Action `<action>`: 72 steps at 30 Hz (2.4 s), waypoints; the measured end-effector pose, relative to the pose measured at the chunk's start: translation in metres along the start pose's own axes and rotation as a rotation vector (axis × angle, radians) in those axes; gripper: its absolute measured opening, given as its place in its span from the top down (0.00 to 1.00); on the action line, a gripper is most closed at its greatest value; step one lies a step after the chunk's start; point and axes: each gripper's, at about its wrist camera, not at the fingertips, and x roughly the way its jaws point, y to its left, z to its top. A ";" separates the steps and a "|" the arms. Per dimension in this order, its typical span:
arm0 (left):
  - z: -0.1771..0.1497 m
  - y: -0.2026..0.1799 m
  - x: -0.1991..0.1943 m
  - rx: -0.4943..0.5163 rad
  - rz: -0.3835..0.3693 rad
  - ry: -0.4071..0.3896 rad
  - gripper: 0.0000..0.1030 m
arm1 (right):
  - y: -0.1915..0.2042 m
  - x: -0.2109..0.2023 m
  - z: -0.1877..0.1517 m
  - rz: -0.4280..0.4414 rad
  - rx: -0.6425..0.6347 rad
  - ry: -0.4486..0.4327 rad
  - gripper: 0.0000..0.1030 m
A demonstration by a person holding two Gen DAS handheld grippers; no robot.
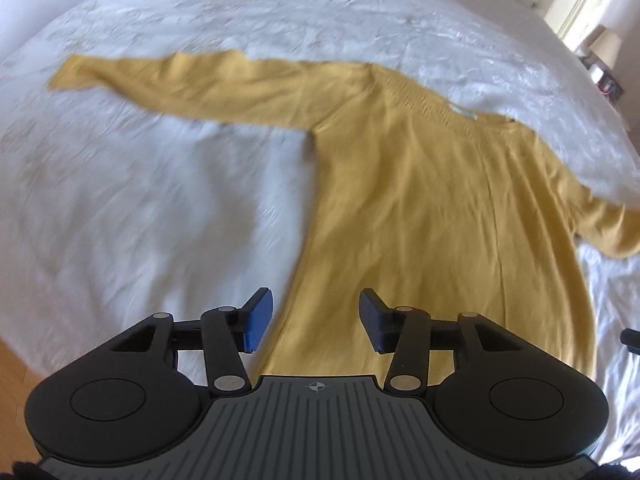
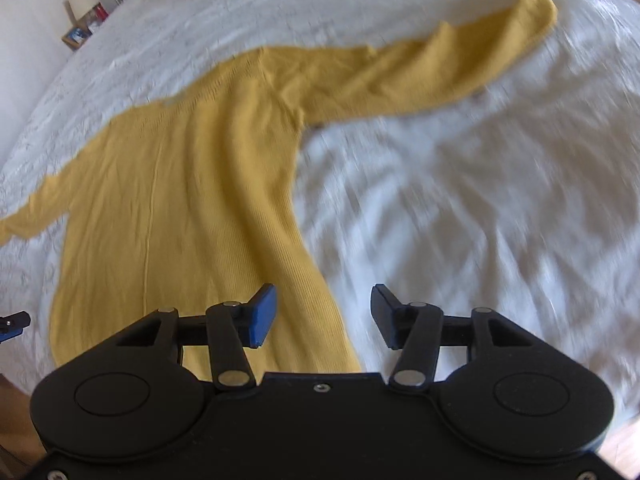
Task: Fold small clothes
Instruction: 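Grasp the sleeve cuff nearest the right tool with the right tool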
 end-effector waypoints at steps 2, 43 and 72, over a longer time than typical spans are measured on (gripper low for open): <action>0.013 -0.011 0.014 0.023 -0.001 -0.008 0.55 | 0.006 0.012 0.016 -0.002 -0.010 -0.019 0.42; 0.035 -0.051 0.076 -0.079 0.015 0.153 0.25 | -0.069 0.037 0.114 -0.151 -0.003 -0.080 0.40; 0.017 -0.167 0.025 -0.076 -0.002 0.074 0.22 | -0.200 0.037 0.228 -0.271 -0.158 -0.104 0.86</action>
